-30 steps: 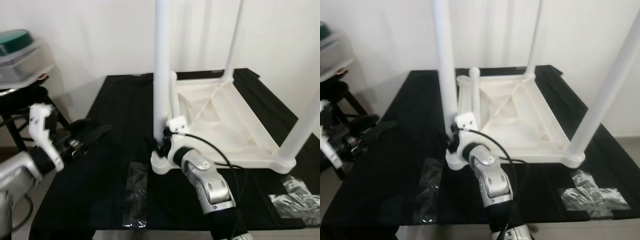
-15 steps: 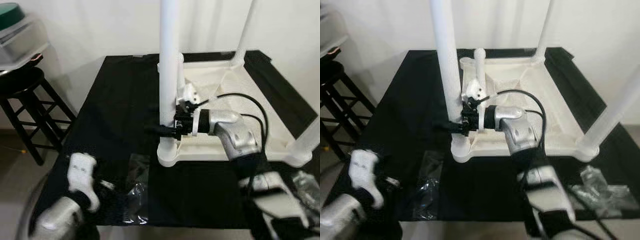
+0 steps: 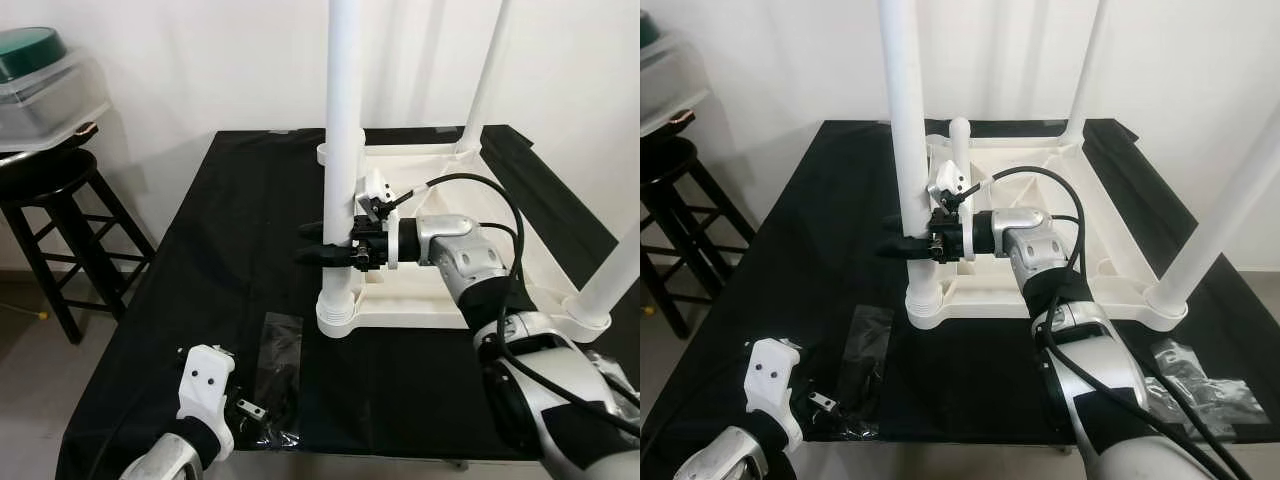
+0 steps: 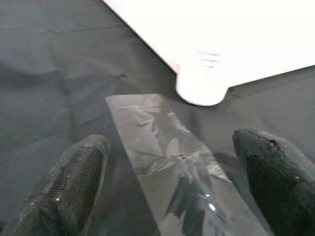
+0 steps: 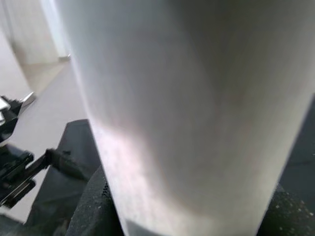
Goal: Building children table
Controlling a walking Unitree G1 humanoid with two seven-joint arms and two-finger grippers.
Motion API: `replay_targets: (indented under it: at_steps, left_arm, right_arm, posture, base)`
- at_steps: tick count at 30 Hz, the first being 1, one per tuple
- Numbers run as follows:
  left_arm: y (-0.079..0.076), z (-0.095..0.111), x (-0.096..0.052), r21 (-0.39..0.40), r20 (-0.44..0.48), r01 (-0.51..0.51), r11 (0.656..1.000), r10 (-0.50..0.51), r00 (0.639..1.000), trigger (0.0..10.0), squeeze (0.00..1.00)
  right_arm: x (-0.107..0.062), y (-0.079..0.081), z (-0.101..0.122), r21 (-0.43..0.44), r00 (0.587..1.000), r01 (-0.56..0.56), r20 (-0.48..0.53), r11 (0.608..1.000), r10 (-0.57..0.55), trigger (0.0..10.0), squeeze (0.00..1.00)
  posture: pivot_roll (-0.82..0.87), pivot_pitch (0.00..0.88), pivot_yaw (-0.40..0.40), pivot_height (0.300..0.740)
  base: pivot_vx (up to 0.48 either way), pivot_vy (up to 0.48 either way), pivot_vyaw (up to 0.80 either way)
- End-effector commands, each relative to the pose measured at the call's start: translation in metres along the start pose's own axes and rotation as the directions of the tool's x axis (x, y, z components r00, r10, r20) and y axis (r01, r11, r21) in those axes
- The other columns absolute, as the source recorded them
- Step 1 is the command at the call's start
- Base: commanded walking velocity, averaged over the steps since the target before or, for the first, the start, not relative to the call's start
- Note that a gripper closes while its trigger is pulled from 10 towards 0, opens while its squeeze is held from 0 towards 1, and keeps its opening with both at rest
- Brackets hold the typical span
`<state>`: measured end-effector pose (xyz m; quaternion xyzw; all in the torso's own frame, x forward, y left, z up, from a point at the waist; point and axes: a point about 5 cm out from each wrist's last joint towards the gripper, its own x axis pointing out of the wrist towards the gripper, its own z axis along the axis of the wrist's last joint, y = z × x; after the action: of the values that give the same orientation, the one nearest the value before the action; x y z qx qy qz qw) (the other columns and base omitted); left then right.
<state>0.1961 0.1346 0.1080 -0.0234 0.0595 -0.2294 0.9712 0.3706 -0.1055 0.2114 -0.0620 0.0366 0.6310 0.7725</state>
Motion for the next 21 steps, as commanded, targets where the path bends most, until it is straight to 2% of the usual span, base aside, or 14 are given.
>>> replay_targets:
  at_steps: [1,2,3,4,5,6,7,8,9,10,11,15,16,21]
  left_arm:
    - [-0.001,-0.002,0.001,-0.008,-0.002,0.013,1.0,-0.013,1.0,10.0,0.0]
    - [-0.001,-0.003,0.003,-0.002,-0.005,0.005,1.0,-0.005,1.0,10.0,0.0]
    - [-0.001,-0.003,0.003,-0.002,-0.005,0.005,1.0,-0.005,1.0,10.0,0.0]
    - [0.0,-0.004,0.005,0.007,0.002,-0.01,1.0,0.01,1.0,10.0,0.0]
    - [0.002,-0.004,0.006,0.022,0.011,-0.029,0.999,0.029,1.0,10.0,0.0]
    - [0.002,-0.004,0.006,0.022,0.011,-0.029,0.999,0.029,1.0,10.0,0.0]
    - [0.004,-0.004,0.007,0.032,0.019,-0.041,0.999,0.04,0.999,10.0,0.0]
    - [0.006,-0.004,0.009,0.045,0.027,-0.057,0.997,0.056,0.998,10.0,0.0]
    - [0.008,-0.005,0.013,0.06,0.025,-0.067,0.996,0.066,0.998,10.0,0.0]
    - [0.008,-0.005,0.013,0.06,0.025,-0.067,0.996,0.066,0.998,10.0,0.0]
    - [0.01,-0.006,0.017,0.08,0.022,-0.074,0.994,0.073,0.997,10.0,0.0]
    - [0.01,-0.006,0.02,0.095,0.019,-0.076,0.993,0.075,0.997,10.0,0.0]
    - [0.011,-0.007,0.024,0.109,0.013,-0.074,0.991,0.073,0.997,10.0,0.0]
    - [0.013,-0.009,0.026,0.126,0.007,-0.086,0.988,0.086,0.996,10.0,0.0]
  right_arm:
    - [-0.001,0.003,-0.016,0.044,1.0,0.015,-0.027,0.999,-0.014,0.0,0.0]
    - [-0.002,0.001,-0.024,0.059,0.993,0.111,-0.038,0.992,-0.108,0.0,0.0]
    - [-0.002,0.001,-0.024,0.059,0.993,0.111,-0.038,0.992,-0.108,0.0,0.0]
    - [-0.002,0.006,-0.041,0.069,0.974,0.218,-0.077,0.974,-0.212,0.0,0.0]
    - [0.007,0.011,-0.062,0.13,0.84,0.542,-0.112,0.83,-0.531,0.0,0.0]
    - [0.007,0.011,-0.062,0.13,0.84,0.542,-0.112,0.83,-0.531,0.0,0.0]
    - [0.005,0.017,-0.077,0.164,0.665,0.747,-0.17,0.645,-0.727,0.0,0.0]
    - [0.017,0.053,-0.1,0.239,0.642,0.767,-0.245,0.596,-0.727,0.0,0.0]
    - [0.024,0.074,-0.105,0.181,0.665,0.747,-0.247,0.64,-0.705,0.0,0.0]
    - [0.024,0.074,-0.105,0.181,0.665,0.747,-0.247,0.64,-0.705,0.0,0.0]
    - [0.03,0.076,-0.104,0.202,0.715,0.699,-0.232,0.686,-0.66,0.0,0.0]
    - [0.032,0.073,-0.104,0.211,0.732,0.681,-0.218,0.701,-0.645,0.0,0.0]
    - [0.032,0.066,-0.106,0.203,0.736,0.677,-0.218,0.707,-0.641,0.0,0.0]
    - [0.036,0.064,-0.113,0.217,0.739,0.673,-0.236,0.707,-0.631,0.0,0.0]
  posture:
    - [0.06,0.006,-0.008,0.74]
    - [0.06,0.009,-0.009,0.74]
    - [0.06,0.009,-0.009,0.74]
    - [0.04,0.015,-0.015,0.74]
    - [0.03,0.019,-0.015,0.74]
    - [0.03,0.019,-0.015,0.74]
    - [0.02,0.02,-0.014,0.74]
    - [0.01,0.036,0.015,0.74]
    - [-0.04,0.012,0.027,0.74]
    - [-0.04,0.012,0.027,0.74]
    - [-0.03,0.0,0.017,0.74]
    - [-0.03,0.0,0.017,0.74]
    - [0.02,0.0,-0.002,0.74]
    - [0.02,0.0,0.012,0.74]
  base:
    - [0.0,0.0,0.0]
    - [0.0,0.0,0.0]
    - [0.0,0.0,0.0]
    - [0.0,0.0,0.0]
    - [0.0,0.0,0.0]
    - [0.0,0.0,0.0]
    - [0.0,0.0,0.0]
    - [0.0,0.0,0.0]
    - [0.0,0.0,0.0]
    - [0.0,0.0,0.0]
    - [0.0,0.0,0.0]
    - [0.0,0.0,0.0]
    - [0.0,0.0,0.0]
    - [0.0,0.0,0.0]
